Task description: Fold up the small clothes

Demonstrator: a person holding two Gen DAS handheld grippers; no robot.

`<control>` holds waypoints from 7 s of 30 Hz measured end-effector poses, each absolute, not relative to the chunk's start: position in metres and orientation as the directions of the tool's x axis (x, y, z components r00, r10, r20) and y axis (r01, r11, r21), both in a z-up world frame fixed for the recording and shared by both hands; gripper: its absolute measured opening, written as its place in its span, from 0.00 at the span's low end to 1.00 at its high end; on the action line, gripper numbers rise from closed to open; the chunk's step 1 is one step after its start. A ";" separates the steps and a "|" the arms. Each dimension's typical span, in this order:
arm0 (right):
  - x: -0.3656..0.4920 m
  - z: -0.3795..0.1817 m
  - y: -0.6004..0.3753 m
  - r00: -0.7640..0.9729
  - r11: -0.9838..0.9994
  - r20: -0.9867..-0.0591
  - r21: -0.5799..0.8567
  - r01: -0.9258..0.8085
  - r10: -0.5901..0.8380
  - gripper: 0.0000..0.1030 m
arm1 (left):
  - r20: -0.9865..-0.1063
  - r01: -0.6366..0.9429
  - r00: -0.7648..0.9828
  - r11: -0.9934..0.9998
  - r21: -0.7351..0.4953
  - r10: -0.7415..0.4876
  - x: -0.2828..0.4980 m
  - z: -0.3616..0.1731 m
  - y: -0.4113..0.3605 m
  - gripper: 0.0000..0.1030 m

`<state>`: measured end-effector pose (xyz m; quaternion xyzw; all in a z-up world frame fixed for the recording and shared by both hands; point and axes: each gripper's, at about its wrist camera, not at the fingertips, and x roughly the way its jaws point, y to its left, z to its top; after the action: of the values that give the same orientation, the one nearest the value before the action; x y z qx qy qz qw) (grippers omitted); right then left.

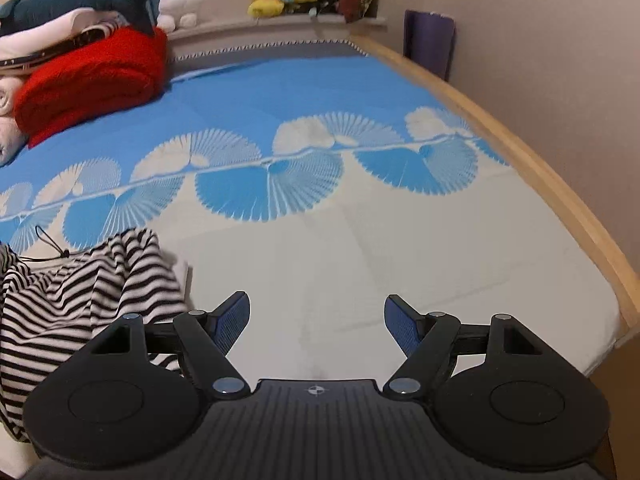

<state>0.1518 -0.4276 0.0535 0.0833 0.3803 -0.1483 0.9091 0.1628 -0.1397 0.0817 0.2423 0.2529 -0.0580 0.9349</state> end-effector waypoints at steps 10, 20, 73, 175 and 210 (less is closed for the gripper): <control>0.146 0.045 -0.472 0.662 0.911 -0.716 0.089 0.402 -0.222 0.74 | -0.771 0.744 0.529 0.631 0.220 -0.356 0.118 -0.036 -0.303 0.14; 0.167 0.017 -0.462 0.721 0.892 -0.681 0.395 0.219 0.124 0.73 | -0.700 0.659 0.561 0.751 0.054 -0.442 0.172 0.043 -0.151 0.44; 0.145 0.010 -0.393 0.602 0.886 -0.675 0.446 -0.128 0.427 0.02 | -0.776 0.320 0.467 0.899 -0.300 -0.425 0.229 -0.001 -0.068 0.73; 0.243 -0.069 -0.206 0.393 0.998 -0.918 0.034 -0.059 0.055 0.00 | -0.874 0.400 0.458 0.916 0.037 -0.164 0.341 -0.030 -0.004 0.64; 0.016 0.062 -0.209 0.849 0.991 -0.528 0.128 0.033 0.040 0.99 | -0.632 -0.058 0.774 0.998 0.009 0.051 0.075 0.067 -0.016 0.99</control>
<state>0.0163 -0.2094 0.0621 0.0660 0.2751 0.0020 0.9591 0.0746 -0.0157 0.0672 -0.0054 0.3352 0.0291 0.9417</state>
